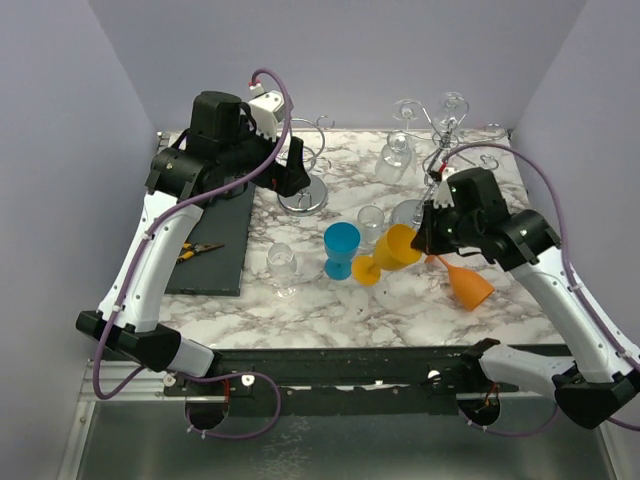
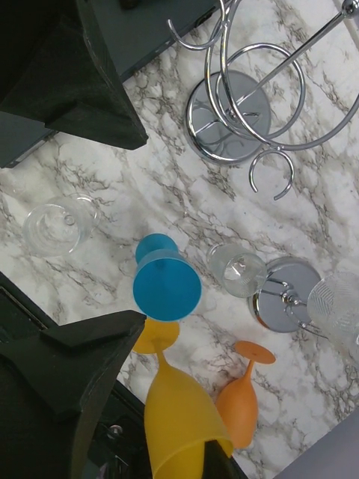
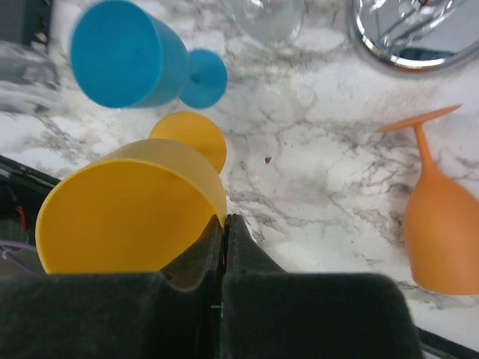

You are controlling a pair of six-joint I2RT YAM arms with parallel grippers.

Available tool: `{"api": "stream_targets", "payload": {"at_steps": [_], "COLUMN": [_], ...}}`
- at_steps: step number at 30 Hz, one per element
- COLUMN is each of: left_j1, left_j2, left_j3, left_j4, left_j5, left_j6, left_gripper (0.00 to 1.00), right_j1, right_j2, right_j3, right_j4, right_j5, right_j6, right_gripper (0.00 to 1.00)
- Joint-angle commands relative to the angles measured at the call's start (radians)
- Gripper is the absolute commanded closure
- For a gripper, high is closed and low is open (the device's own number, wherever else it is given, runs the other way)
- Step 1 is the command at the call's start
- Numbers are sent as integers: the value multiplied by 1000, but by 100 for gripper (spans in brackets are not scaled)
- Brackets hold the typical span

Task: Place the wine glass upside down on the wine glass rack
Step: Pick up the wine glass at the center of the board.

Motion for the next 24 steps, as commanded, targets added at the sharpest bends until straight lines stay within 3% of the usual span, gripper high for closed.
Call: {"api": "stream_targets", "payload": {"at_steps": [1,7,14,19,24], "left_j1": [7,7,7,6,7], "left_j2": [-31,-44,-53,-68,-77], "left_j3": [-8,-18,-20,-46,-53], "left_j4": [19,18,17,14,15], "left_j5": [56,76,117,193,285], "left_j6": [-20,-15,-22,-50,-80], "left_gripper": [1,1,1,1,1], "right_j1": [2,2,2,2,2], "right_j2": [-8,-18,-64,-86,-116], "right_j3": [183,303,327,451,421], "right_j4": [-92,-214,-213,-83,121], "right_j5": [24,52,39,-37,-71], "right_j6": [-72,-87,-54,-45,-20], "right_gripper": [100,100,100,100,100]}}
